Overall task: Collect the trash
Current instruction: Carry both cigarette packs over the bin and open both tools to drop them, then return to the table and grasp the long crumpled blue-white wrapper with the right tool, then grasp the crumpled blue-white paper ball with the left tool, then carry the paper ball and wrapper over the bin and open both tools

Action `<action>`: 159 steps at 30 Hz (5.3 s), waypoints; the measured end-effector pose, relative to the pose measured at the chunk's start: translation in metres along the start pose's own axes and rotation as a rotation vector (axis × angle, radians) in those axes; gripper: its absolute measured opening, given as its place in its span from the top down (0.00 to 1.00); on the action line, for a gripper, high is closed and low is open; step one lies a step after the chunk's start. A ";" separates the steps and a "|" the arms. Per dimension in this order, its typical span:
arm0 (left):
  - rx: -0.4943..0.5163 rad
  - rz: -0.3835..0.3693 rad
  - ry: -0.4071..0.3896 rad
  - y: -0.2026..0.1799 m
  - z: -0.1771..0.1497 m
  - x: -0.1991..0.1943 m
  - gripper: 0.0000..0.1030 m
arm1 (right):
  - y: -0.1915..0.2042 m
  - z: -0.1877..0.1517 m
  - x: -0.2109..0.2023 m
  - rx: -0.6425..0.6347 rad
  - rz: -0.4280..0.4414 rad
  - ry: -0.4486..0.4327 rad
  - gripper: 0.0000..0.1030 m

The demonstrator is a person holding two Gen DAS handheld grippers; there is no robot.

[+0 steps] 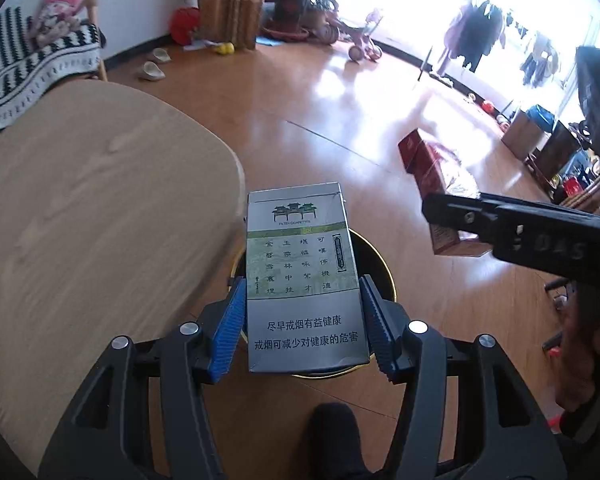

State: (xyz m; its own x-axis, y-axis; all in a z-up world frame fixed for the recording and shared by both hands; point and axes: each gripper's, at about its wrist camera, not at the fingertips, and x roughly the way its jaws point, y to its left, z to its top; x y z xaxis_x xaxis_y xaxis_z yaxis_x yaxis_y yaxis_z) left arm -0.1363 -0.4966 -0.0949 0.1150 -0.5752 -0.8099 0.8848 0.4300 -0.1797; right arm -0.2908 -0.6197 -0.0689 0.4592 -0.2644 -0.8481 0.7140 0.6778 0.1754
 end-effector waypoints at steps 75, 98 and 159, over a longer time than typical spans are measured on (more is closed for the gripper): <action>-0.468 0.646 -0.123 0.463 -0.183 -0.249 0.13 | 0.621 -0.096 0.109 -0.932 0.395 0.013 0.79; -0.430 0.582 -0.223 0.422 -0.152 -0.286 0.67 | 0.511 -0.053 0.013 -0.702 0.576 0.006 0.80; 0.030 -0.068 -0.086 0.006 0.008 -0.018 0.29 | 0.008 0.014 0.017 -0.056 0.061 0.062 0.80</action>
State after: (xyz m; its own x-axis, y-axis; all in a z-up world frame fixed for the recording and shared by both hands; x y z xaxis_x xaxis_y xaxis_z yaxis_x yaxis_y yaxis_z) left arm -0.1291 -0.4888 -0.0769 0.0919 -0.6604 -0.7453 0.9048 0.3678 -0.2144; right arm -0.2702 -0.6289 -0.0747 0.4665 -0.1794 -0.8662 0.6539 0.7294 0.2011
